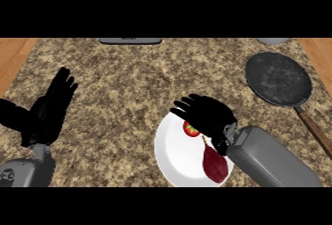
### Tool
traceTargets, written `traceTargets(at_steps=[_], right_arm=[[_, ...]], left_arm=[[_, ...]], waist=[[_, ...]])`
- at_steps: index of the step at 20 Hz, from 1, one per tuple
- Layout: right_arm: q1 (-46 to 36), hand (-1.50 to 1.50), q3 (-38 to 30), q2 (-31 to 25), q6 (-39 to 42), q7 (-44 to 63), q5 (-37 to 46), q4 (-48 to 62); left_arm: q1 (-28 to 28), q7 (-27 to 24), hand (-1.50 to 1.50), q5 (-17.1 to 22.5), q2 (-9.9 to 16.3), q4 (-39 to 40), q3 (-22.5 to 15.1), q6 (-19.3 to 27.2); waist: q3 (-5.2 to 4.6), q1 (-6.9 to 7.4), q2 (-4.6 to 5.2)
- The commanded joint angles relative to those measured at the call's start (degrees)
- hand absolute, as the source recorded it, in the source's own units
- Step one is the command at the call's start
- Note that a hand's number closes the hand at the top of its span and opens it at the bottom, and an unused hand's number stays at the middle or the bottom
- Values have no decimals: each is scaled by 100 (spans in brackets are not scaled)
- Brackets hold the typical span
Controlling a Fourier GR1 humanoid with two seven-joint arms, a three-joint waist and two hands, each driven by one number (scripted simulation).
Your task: Pick the tomato from the plate and place it in the pan
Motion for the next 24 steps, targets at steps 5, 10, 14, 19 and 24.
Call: traceTargets(at_steps=[5,10,14,19,24], right_arm=[[-53,-150,-104,647,-423,-174,897,997],[-242,-150,-346,922,-330,-520,1017,1414],[-356,-150,-451,1060,-1016,-847,1431,2504],[-398,-150,-759,1123,-1113,-1181,1641,2745],[-360,-150,-1004,1276,-1371,-1474,1814,3083]], left_arm=[[-49,-217,0,-126,-135,338,153,-190],[-269,190,0,-350,-163,-4,111,8],[31,-78,0,-235,-181,32,200,-284],[307,-55,0,-275,-268,-177,260,-324],[5,33,0,-297,-271,31,377,-382]], waist=[[0,12,11],[1,16,6],[1,42,16],[1,36,9],[1,17,8]])
